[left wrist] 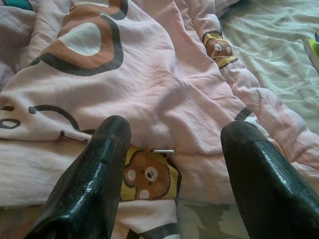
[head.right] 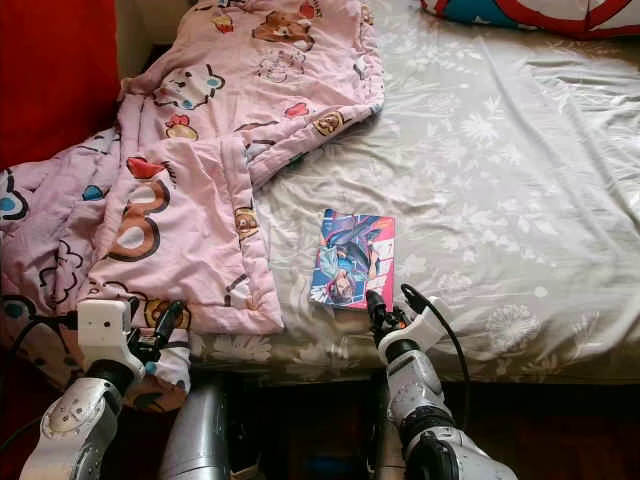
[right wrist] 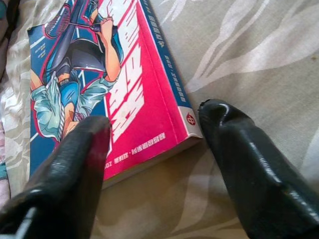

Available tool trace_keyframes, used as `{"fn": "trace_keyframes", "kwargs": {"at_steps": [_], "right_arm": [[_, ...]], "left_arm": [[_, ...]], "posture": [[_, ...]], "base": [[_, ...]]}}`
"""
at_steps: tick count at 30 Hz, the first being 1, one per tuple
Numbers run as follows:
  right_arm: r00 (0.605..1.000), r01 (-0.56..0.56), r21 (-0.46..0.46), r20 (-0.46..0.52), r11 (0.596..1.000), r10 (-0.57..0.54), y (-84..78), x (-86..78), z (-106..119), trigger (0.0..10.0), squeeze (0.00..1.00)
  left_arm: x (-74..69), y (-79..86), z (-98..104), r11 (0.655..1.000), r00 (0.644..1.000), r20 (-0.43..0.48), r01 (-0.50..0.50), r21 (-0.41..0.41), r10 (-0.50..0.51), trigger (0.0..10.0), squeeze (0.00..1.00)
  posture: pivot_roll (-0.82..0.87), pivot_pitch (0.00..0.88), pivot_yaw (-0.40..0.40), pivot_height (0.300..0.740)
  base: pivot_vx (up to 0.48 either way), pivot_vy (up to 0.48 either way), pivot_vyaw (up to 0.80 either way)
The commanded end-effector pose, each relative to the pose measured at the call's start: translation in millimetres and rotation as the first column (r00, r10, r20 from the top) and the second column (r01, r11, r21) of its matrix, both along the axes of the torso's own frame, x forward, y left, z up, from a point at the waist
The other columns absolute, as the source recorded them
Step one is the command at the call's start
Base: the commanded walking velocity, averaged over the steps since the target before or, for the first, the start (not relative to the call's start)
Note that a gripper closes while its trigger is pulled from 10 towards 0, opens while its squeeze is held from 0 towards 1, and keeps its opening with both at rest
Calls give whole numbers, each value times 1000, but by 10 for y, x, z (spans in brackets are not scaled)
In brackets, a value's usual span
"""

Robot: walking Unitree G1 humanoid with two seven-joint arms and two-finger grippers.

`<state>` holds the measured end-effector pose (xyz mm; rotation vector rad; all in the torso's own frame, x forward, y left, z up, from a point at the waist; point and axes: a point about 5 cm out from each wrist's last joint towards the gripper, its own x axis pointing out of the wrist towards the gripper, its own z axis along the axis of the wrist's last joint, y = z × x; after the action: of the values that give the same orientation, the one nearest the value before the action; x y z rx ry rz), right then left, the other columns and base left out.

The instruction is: Clean up the room

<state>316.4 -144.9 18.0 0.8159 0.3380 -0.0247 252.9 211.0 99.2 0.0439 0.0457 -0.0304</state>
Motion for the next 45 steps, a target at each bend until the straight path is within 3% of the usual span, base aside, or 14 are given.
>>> {"fn": "trace_keyframes", "kwargs": {"at_steps": [1, 20, 29, 36, 38, 42, 45], "right_arm": [[996, -27, 41, -86, 999, 31, 117, -145, -172, 0, 0], [996, -27, 35, -80, 999, 30, 95, -155, -178, 0, 0], [999, -30, 6, -27, 1000, 31, 66, -44, -56, 0, 0], [996, -38, -45, 81, 998, 42, 77, 83, 123, 0, 0], [991, -44, -83, 125, 996, 55, 70, 126, 195, 0, 0], [960, -113, -253, 222, 961, 172, 137, 179, 338, 0, 0], [950, -94, -286, 261, 954, 172, 108, 188, 391, 0, 0]], "left_arm": [[-29, 19, -7, 1000, 1000, -11, -6, 14, 6, 10000, 0], [-41, 4, -33, 1000, 1000, -21, -1, 15, 2, 10000, 0], [15, -14, -45, 1000, 1000, -16, -3, 10, 3, 10000, 0], [96, -40, -52, 1000, 1000, -7, -2, 13, 2, 10000, 0], [123, -60, -53, 1000, 1000, 0, -5, 5, 5, 10000, 0], [176, -86, -67, 1000, 1000, 4, -7, -2, 7, 10000, 0], [212, -91, -78, 1000, 1000, 7, -13, -6, 13, 10000, 0]], "posture": [[85, 239, 48, 564], [72, 233, 48, 564], [64, 203, 39, 564], [45, 166, 24, 564], [38, 156, 20, 564], [16, 130, 9, 564], [5, 114, -1, 564]], "base": [[0, 0, 0], [0, 0, 0], [0, 0, 0], [0, 0, 0], [0, 0, 0], [0, 0, 0], [0, 0, 0]]}}
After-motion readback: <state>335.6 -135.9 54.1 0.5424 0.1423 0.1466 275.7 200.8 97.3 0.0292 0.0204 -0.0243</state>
